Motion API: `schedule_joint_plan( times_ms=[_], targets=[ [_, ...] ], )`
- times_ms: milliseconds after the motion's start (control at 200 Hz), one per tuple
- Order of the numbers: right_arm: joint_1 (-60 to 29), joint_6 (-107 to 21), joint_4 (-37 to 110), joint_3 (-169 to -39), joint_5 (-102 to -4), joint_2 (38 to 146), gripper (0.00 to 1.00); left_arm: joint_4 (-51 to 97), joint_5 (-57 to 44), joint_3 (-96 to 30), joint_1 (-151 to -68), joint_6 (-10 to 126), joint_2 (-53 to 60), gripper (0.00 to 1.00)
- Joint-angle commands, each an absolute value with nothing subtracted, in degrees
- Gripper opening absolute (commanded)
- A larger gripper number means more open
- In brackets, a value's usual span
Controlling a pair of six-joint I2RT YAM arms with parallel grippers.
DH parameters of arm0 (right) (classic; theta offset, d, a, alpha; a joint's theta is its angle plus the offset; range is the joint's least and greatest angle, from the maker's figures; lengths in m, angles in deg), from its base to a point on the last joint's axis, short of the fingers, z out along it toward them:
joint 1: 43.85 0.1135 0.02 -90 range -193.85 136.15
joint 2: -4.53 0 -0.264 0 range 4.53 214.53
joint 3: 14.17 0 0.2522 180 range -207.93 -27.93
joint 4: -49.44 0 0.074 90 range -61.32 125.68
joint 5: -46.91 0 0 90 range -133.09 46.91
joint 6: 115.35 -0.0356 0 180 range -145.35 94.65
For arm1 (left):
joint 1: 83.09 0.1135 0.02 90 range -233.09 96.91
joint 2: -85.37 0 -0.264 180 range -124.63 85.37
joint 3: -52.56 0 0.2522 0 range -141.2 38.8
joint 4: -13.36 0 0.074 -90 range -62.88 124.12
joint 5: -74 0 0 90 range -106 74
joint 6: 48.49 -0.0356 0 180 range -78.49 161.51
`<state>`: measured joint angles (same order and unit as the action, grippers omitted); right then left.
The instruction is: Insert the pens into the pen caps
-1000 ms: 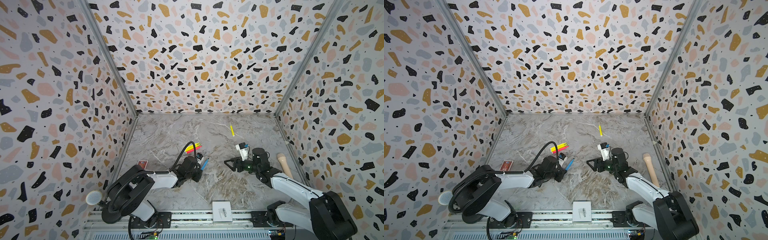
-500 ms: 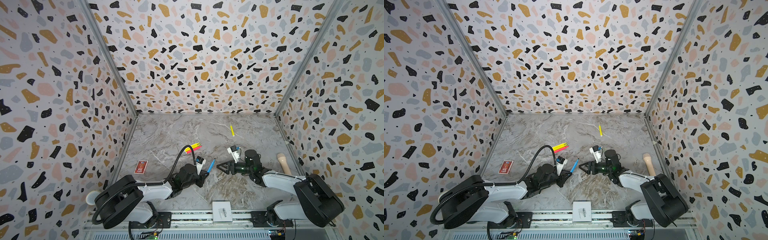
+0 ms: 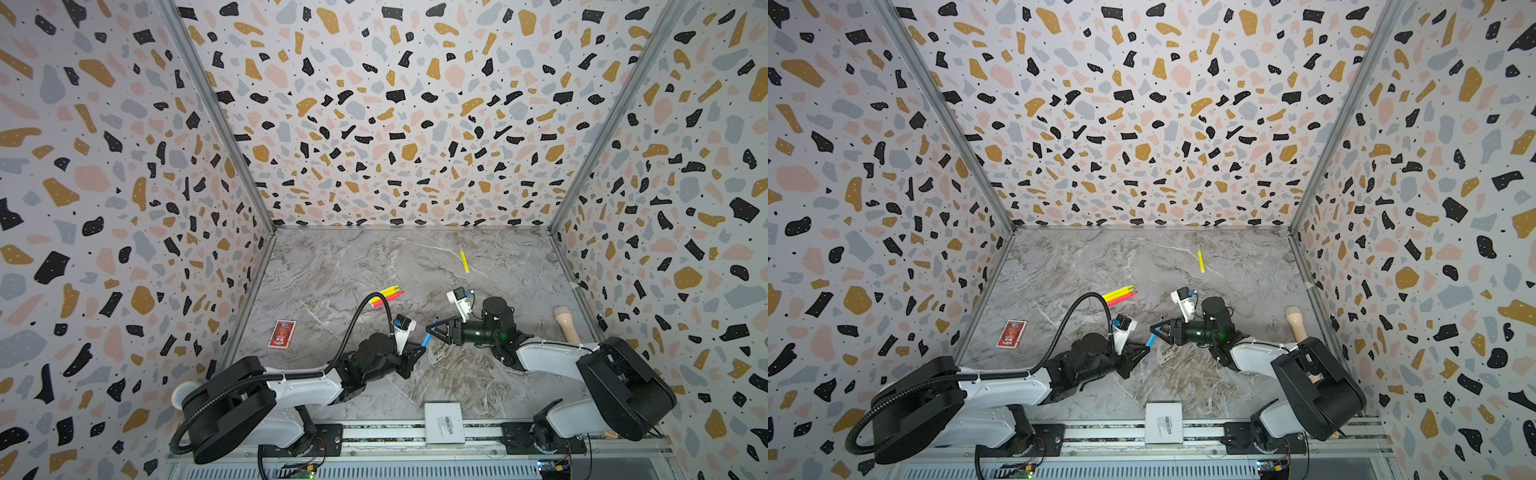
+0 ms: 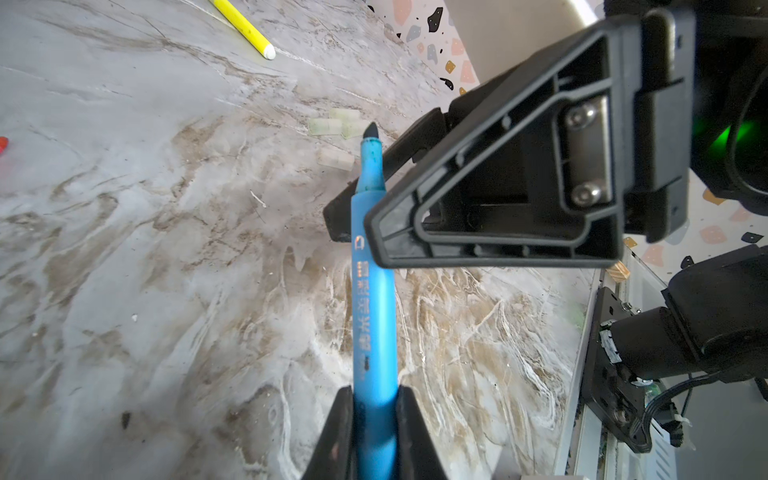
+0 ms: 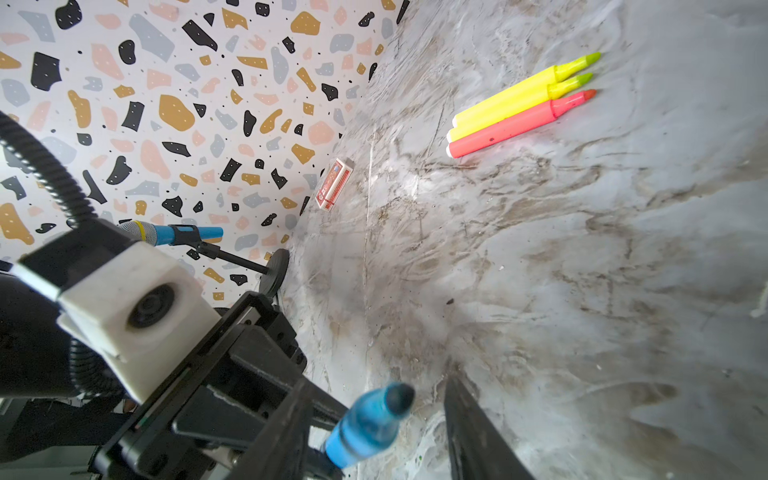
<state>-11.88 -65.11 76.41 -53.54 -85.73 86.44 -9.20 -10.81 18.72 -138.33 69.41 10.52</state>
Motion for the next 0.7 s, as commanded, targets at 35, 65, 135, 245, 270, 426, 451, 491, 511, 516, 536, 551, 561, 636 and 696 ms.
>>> schedule_joint_plan(
  times_ms=[35,65,135,245,270,426,451,491,511,516,536,551,561,636,696],
  targets=[
    [-11.20,-66.72,78.84,-54.80,-85.11,85.93,0.38,-13.25,-11.69,19.04,-139.28,69.93,10.92,0.14],
    [-11.22,-66.82,78.82,-54.78,-84.90,85.83,0.34,-13.20,-11.69,19.02,-139.39,69.97,10.98,0.14],
    [-11.14,-67.00,78.71,-54.74,-84.64,85.66,0.26,-13.14,-11.60,18.78,-139.61,69.90,11.16,0.14],
    [-11.00,-67.29,78.58,-54.48,-84.44,85.44,0.17,-12.79,-11.34,18.49,-139.77,69.72,11.20,0.16],
    [-11.05,-67.30,78.59,-54.40,-84.36,85.38,0.17,-12.58,-11.34,18.46,-139.82,69.74,11.26,0.18],
    [-11.01,-67.19,77.95,-54.28,-84.22,84.27,0.16,-10.82,-10.99,17.21,-139.78,69.42,11.05,0.34],
    [-11.00,-67.03,77.60,-54.36,-84.23,84.00,0.16,-10.37,-10.90,16.89,-139.79,69.18,11.01,0.36],
    [-10.98,-66.76,77.03,-54.47,-84.18,83.69,0.15,-9.56,-10.85,16.52,-139.80,68.86,11.03,0.38],
    [-10.98,-66.55,76.69,-54.58,-84.20,83.51,0.15,-9.30,-10.82,16.26,-139.88,68.69,11.02,0.38],
    [-10.98,-66.51,76.62,-54.61,-84.21,83.44,0.15,-9.24,-10.82,16.19,-139.87,68.63,11.06,0.39],
    [-11.04,-66.34,76.29,-54.64,-84.23,83.19,0.14,-8.97,-10.88,16.02,-139.78,68.48,11.06,0.39],
    [-11.06,-66.24,76.12,-54.65,-84.14,82.95,0.14,-8.66,-10.97,15.86,-139.78,68.26,11.08,0.40],
    [-11.06,-66.18,75.94,-54.69,-84.14,82.94,0.14,-8.54,-11.03,15.75,-139.78,68.19,11.09,0.40],
    [-11.03,-65.86,75.21,-54.81,-84.05,82.17,0.14,-7.87,-11.32,15.04,-139.79,67.66,10.98,0.43],
    [-11.03,-65.76,74.89,-54.91,-84.12,81.63,0.13,-7.43,-11.43,14.50,-139.85,67.23,10.75,0.44]
  ],
)
